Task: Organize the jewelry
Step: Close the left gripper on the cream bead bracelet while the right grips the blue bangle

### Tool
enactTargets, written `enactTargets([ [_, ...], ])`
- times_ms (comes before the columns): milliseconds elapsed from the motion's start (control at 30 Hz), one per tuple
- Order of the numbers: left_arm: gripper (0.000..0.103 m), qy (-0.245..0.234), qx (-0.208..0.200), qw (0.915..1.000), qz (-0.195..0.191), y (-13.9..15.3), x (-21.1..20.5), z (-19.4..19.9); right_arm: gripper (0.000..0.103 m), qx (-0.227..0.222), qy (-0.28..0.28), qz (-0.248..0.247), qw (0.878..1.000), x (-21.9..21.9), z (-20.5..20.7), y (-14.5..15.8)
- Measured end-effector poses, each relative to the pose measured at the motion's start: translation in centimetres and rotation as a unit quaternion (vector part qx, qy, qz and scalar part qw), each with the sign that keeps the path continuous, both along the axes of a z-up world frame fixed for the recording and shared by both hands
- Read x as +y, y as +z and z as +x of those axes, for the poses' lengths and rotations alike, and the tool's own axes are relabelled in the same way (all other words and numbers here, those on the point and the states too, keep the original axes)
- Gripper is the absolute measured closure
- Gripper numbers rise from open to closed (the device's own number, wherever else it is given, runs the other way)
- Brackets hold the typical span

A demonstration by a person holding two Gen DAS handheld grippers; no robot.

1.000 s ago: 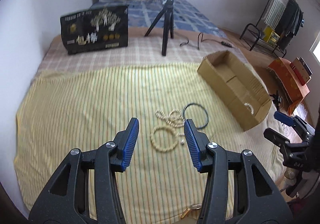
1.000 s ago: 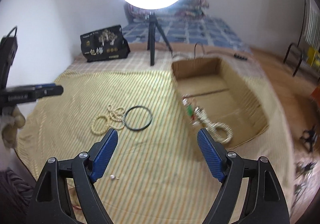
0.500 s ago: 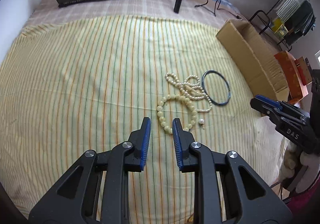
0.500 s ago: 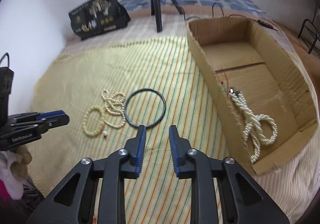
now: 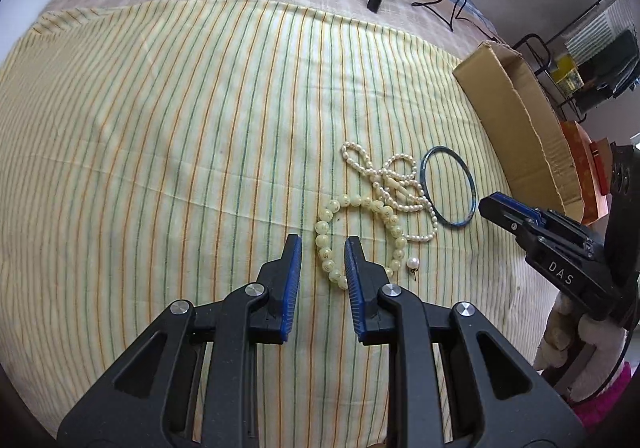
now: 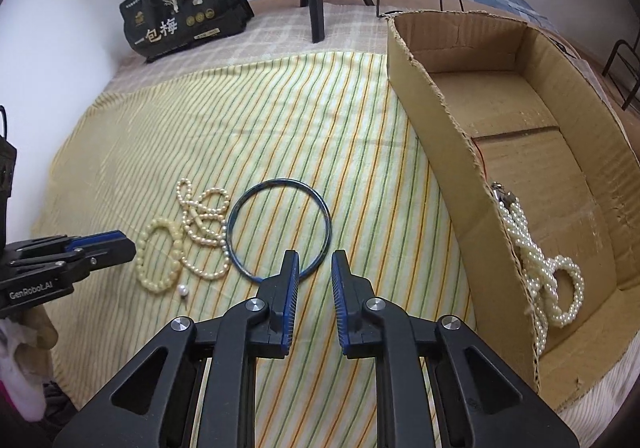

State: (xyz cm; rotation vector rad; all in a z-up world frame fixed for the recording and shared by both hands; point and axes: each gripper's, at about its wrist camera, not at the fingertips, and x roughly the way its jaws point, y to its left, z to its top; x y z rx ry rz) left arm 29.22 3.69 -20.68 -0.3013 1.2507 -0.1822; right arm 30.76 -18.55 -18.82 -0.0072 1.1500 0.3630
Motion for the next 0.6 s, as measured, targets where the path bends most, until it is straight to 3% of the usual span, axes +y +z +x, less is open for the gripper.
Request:
enactTargets([
  [467,0.082,-0.02,-0.005,0.9988,0.044,-1.4,-1.9,0.3,0.09,0.002,0.002,-0.038,0.999,1.0,1.2,-2.0],
  [600,0.095,-0.017,-0.012,0.9983,0.054,-1.6,-2.2,0.4,0.094,-0.004,0.006,-0.043,0.999,1.4,1.3,-2.2],
])
